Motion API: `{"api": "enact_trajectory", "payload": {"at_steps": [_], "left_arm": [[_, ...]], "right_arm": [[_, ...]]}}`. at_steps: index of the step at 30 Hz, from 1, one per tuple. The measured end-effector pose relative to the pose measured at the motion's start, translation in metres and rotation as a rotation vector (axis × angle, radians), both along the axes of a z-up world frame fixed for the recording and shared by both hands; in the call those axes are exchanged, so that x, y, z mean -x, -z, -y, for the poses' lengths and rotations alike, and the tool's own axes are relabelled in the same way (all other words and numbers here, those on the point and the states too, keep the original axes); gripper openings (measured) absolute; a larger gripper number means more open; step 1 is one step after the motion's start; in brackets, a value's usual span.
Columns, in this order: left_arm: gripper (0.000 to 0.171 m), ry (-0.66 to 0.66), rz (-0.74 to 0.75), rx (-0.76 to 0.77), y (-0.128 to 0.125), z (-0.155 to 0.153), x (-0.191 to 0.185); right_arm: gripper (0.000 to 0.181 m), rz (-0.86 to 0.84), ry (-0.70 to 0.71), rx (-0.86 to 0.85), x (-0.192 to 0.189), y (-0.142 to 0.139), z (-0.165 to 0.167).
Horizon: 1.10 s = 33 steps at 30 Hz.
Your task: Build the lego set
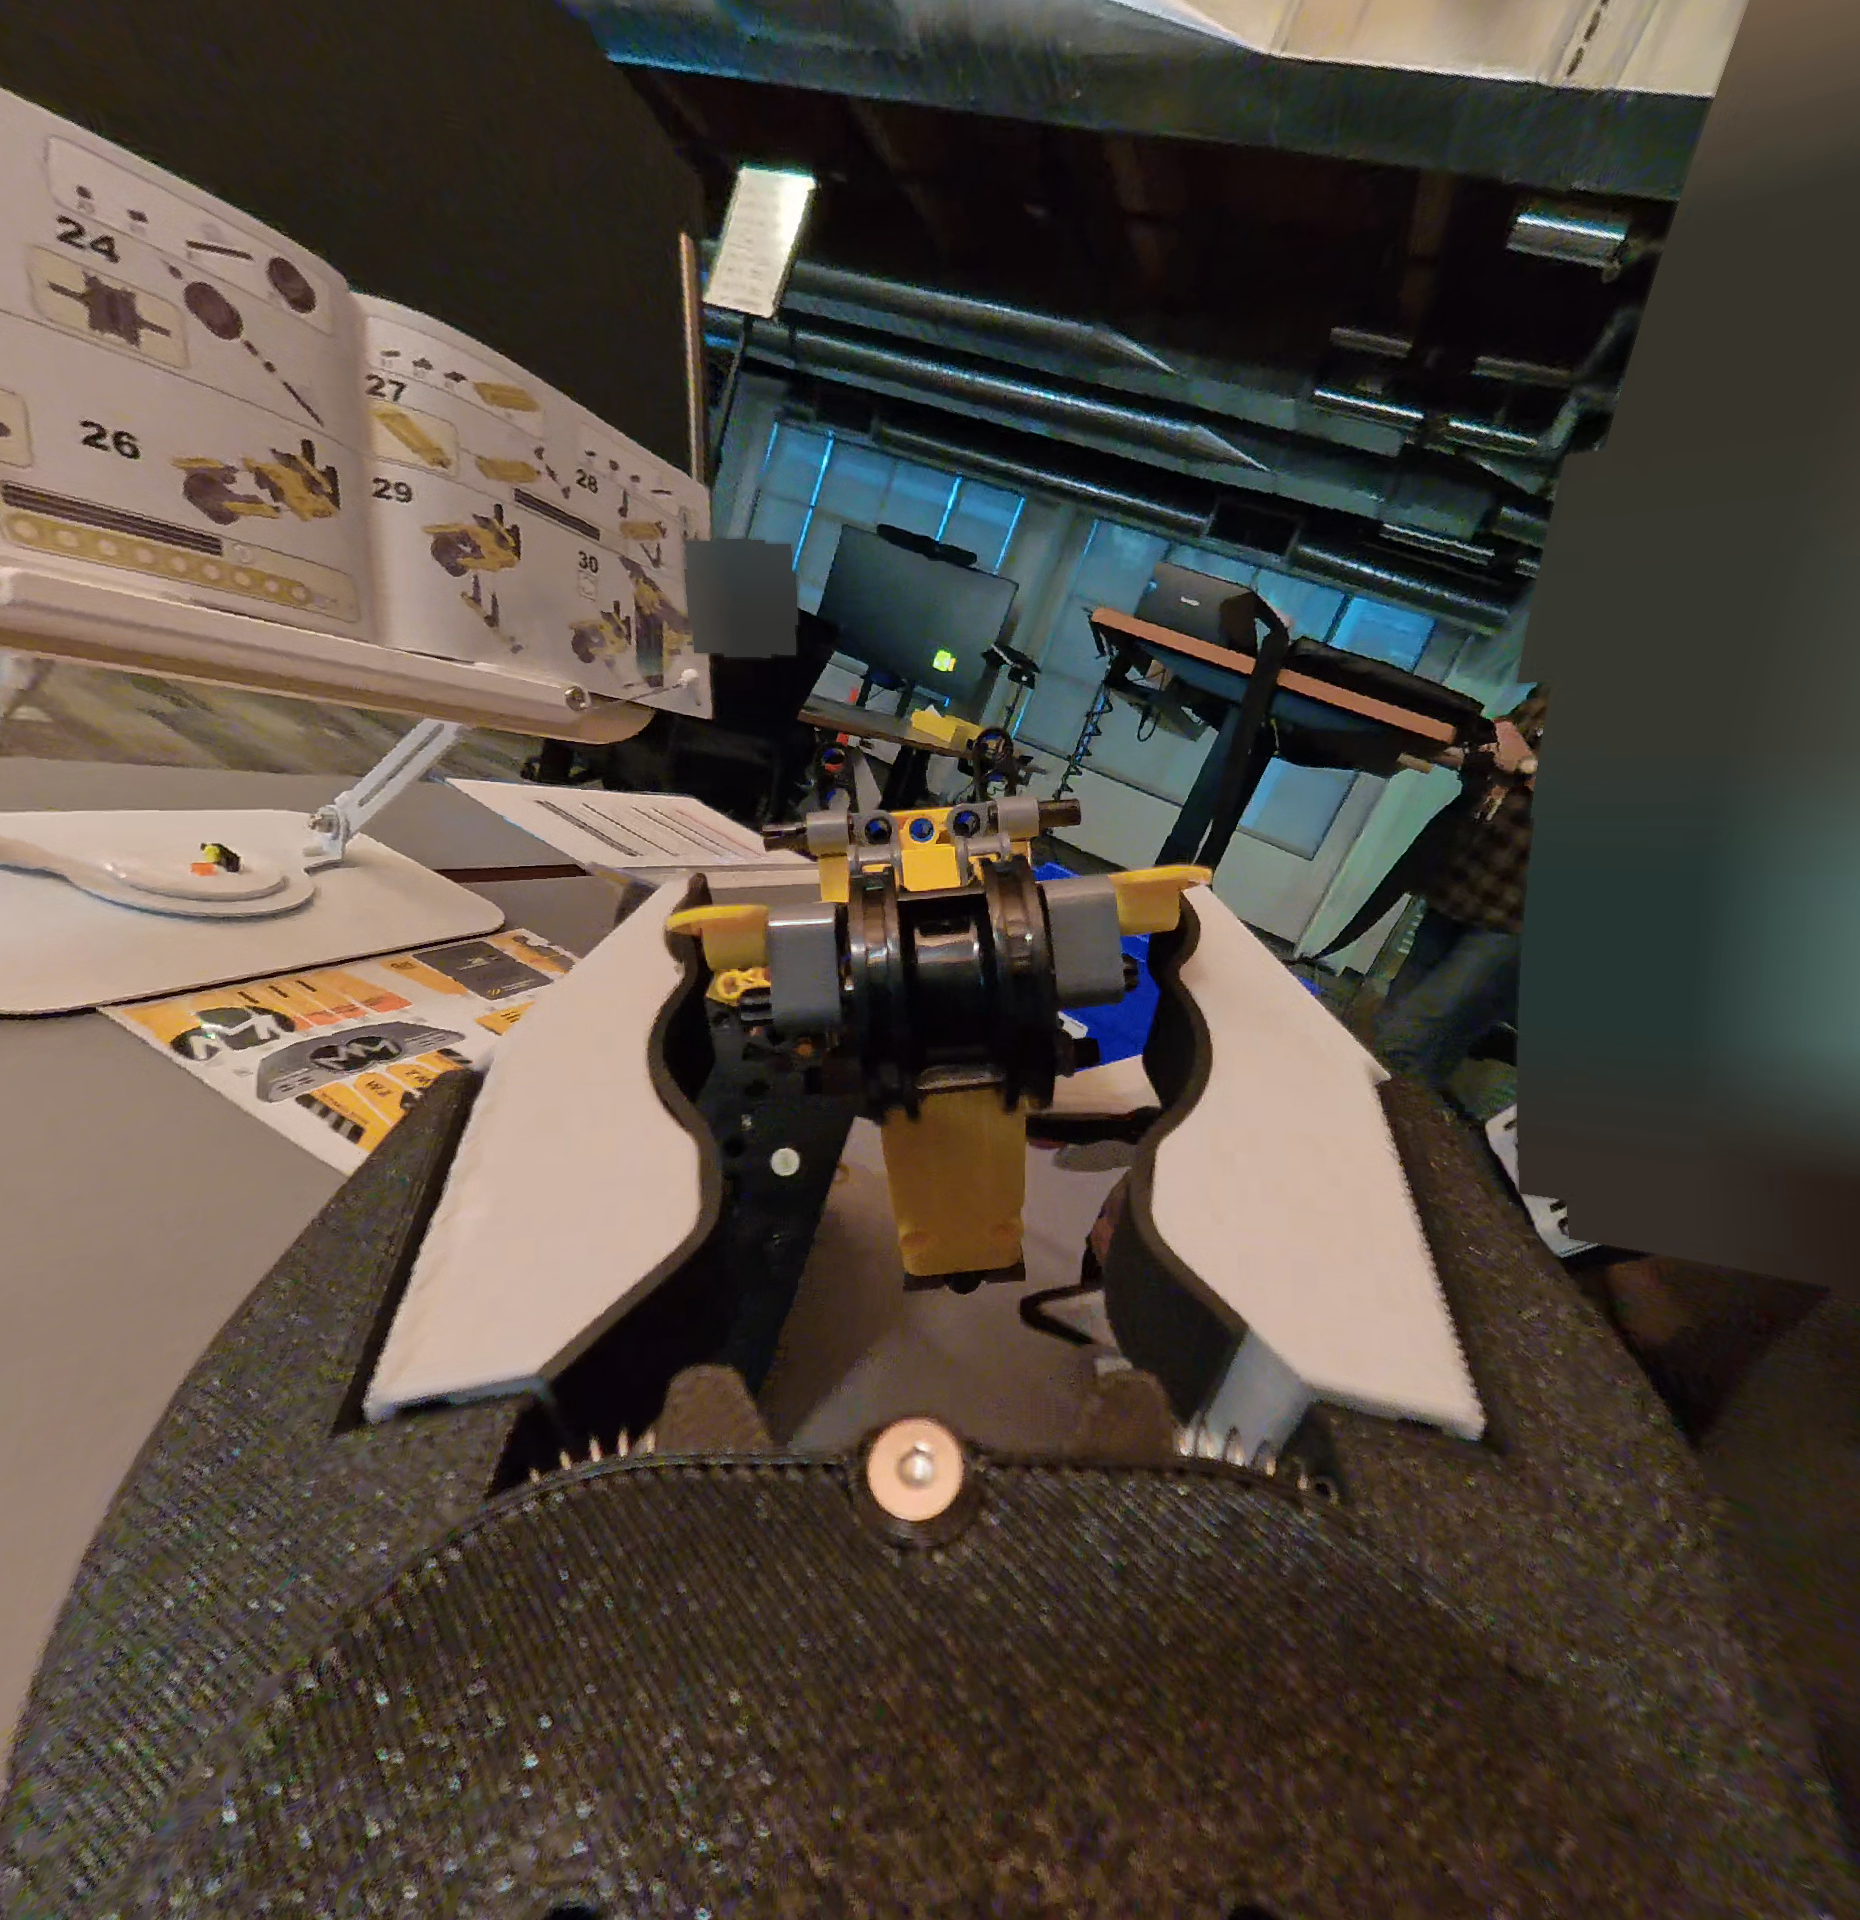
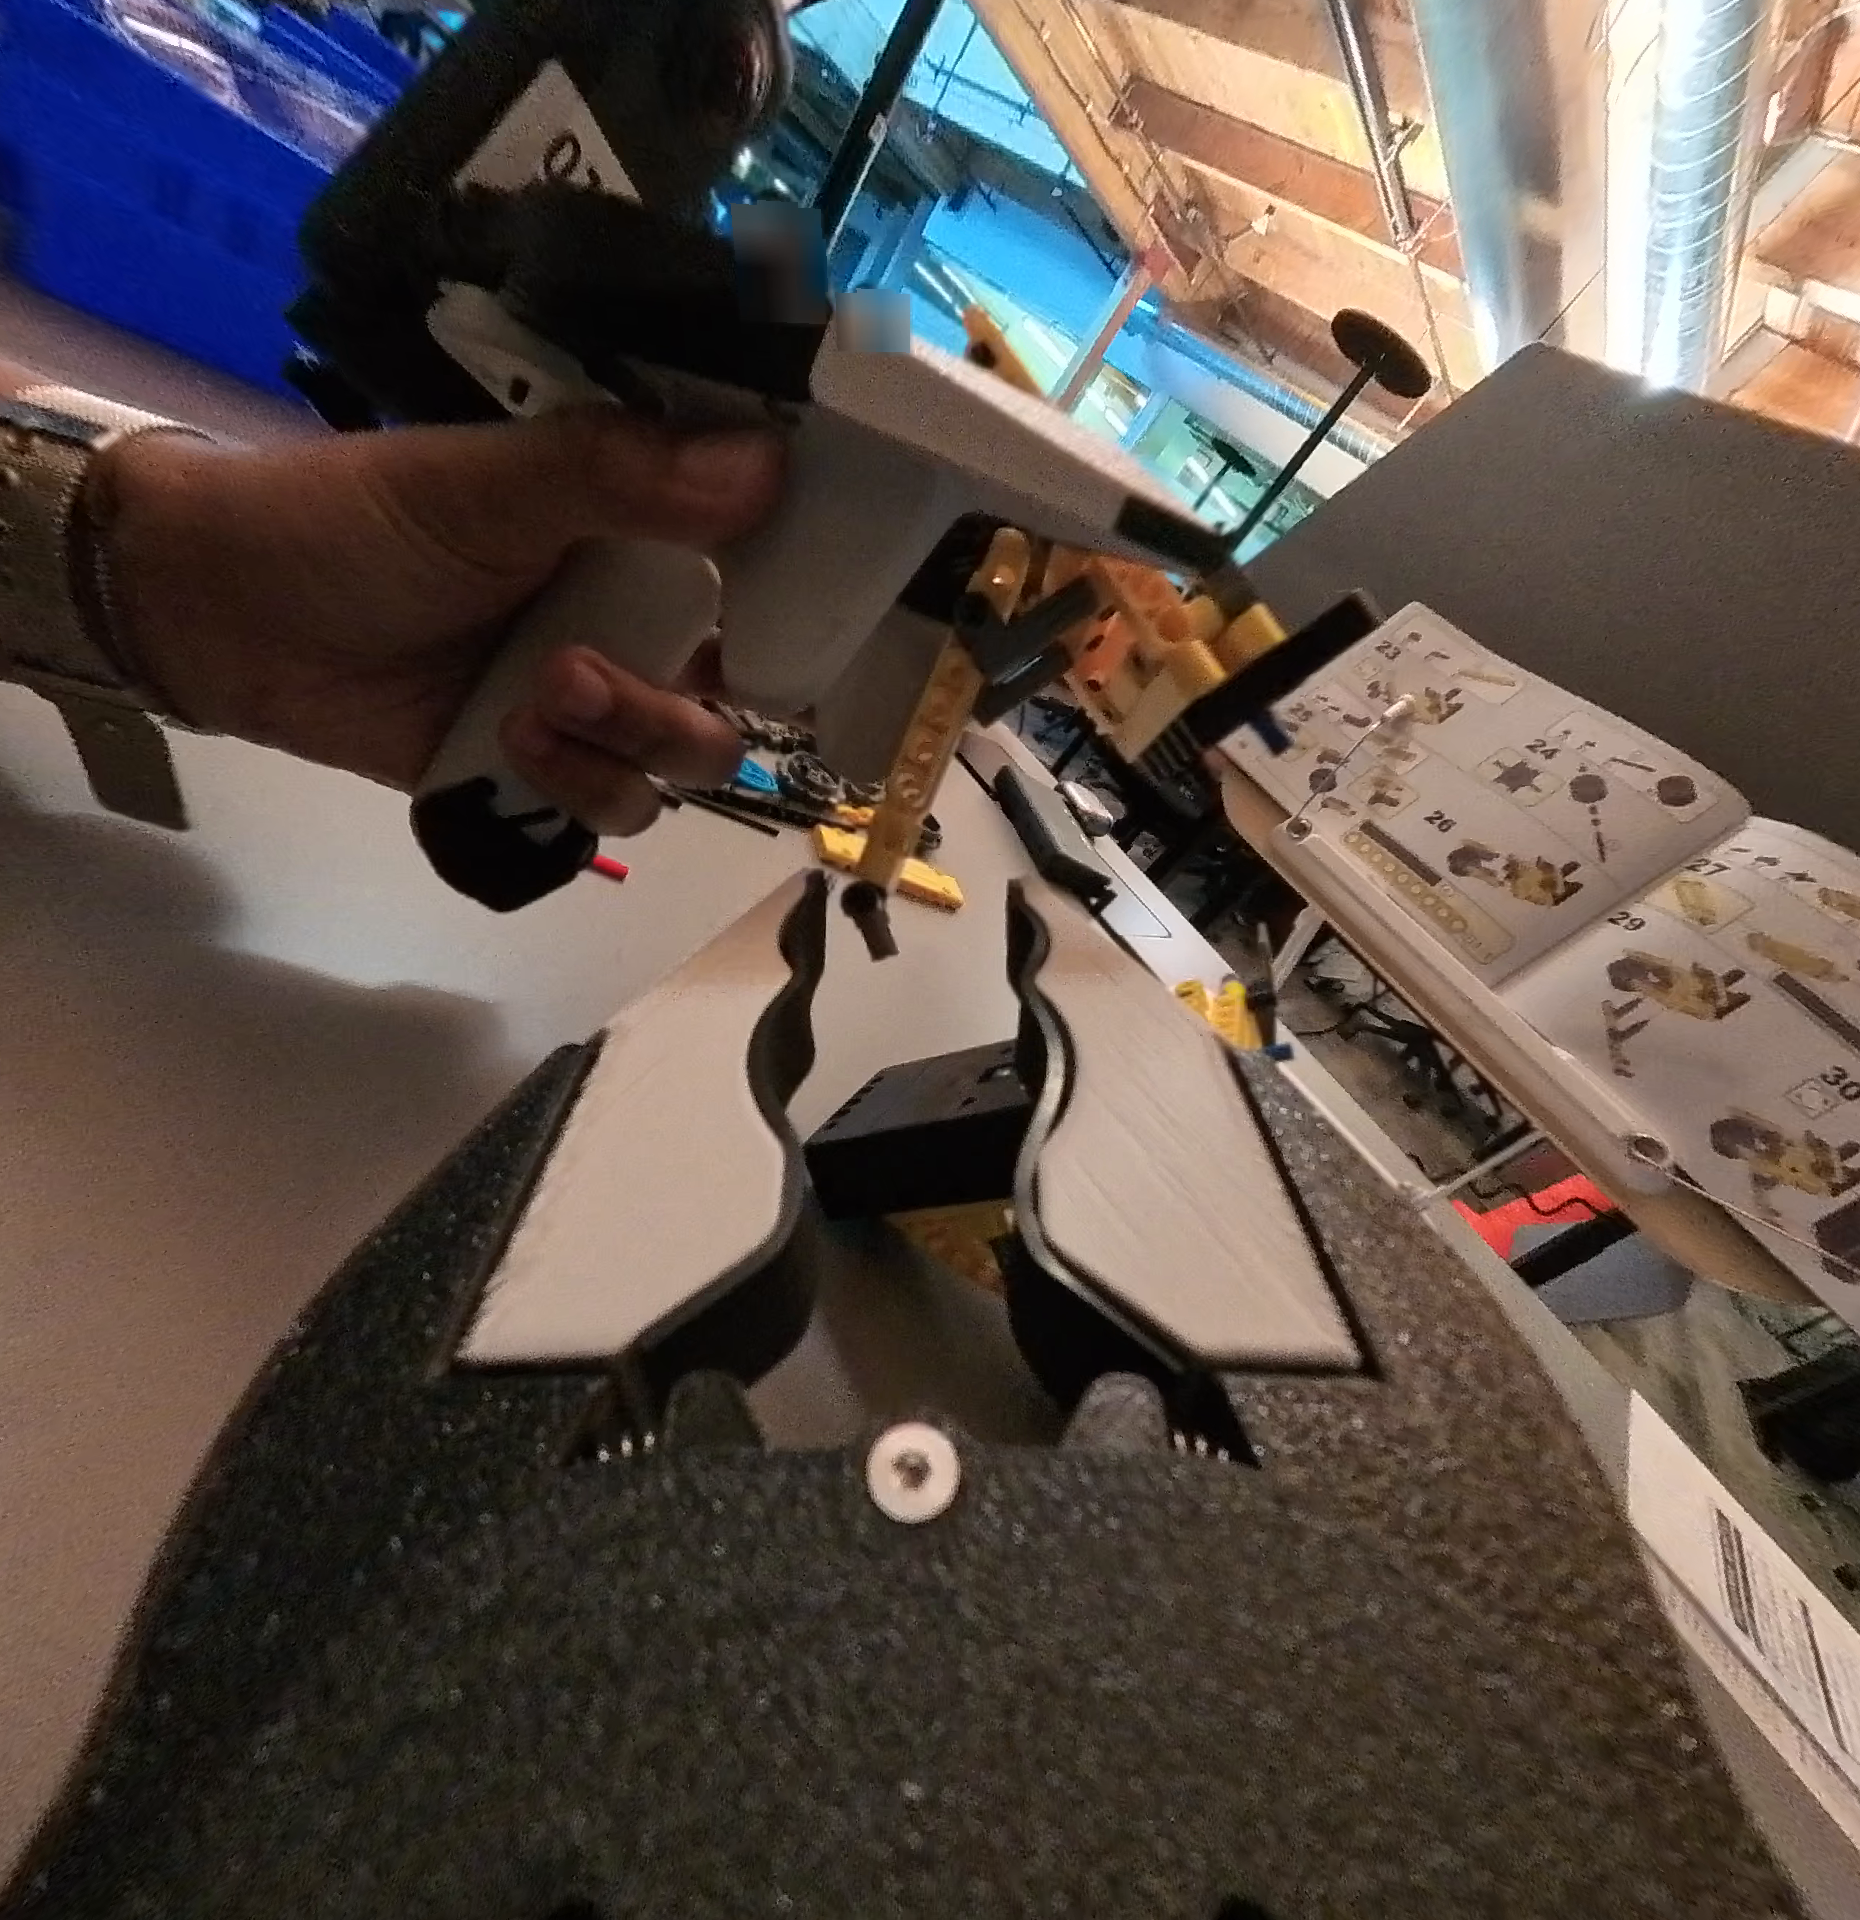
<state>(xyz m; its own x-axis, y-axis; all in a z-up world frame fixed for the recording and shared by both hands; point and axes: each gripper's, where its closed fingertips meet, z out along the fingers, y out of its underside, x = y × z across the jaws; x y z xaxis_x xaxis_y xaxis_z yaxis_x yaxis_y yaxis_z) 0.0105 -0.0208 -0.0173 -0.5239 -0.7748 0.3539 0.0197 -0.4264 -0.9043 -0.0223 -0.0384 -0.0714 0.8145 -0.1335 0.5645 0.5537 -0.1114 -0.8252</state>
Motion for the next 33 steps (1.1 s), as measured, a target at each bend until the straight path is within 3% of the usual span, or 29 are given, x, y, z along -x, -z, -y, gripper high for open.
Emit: {"api": "enact_trajectory", "payload": {"at_steps": [3,7,16,20,24,33], "left_arm": [[0.081,0.001,0.011,-0.050,0.003,0.014,0.002],[0.082,0.041,-0.017,-0.115,0.013,0.028,0.001],[0.080,0.100,-0.054,-0.101,0.017,0.031,0.001],[0.081,0.021,-0.018,-0.131,0.009,0.013,-0.001],[0.081,-0.020,-0.051,-0.081,0.012,-0.015,-0.008],[0.081,0.116,-0.192,-0.197,0.060,-0.024,-0.019]], "right_arm": [[0.031,0.017,-0.011,0.005,0.005,0.002,-0.001],[0.009,0.030,-0.004,0.015,0.000,-0.001,0.001],[0.007,0.055,-0.003,0.027,-0.009,-0.005,0.008],[0.024,0.107,0.019,0.003,-0.007,-0.007,0.008],[0.027,0.130,0.050,0.035,-0.013,0.000,0.007],[0.023,0.122,0.120,0.016,-0.034,-0.009,0.019]]}}
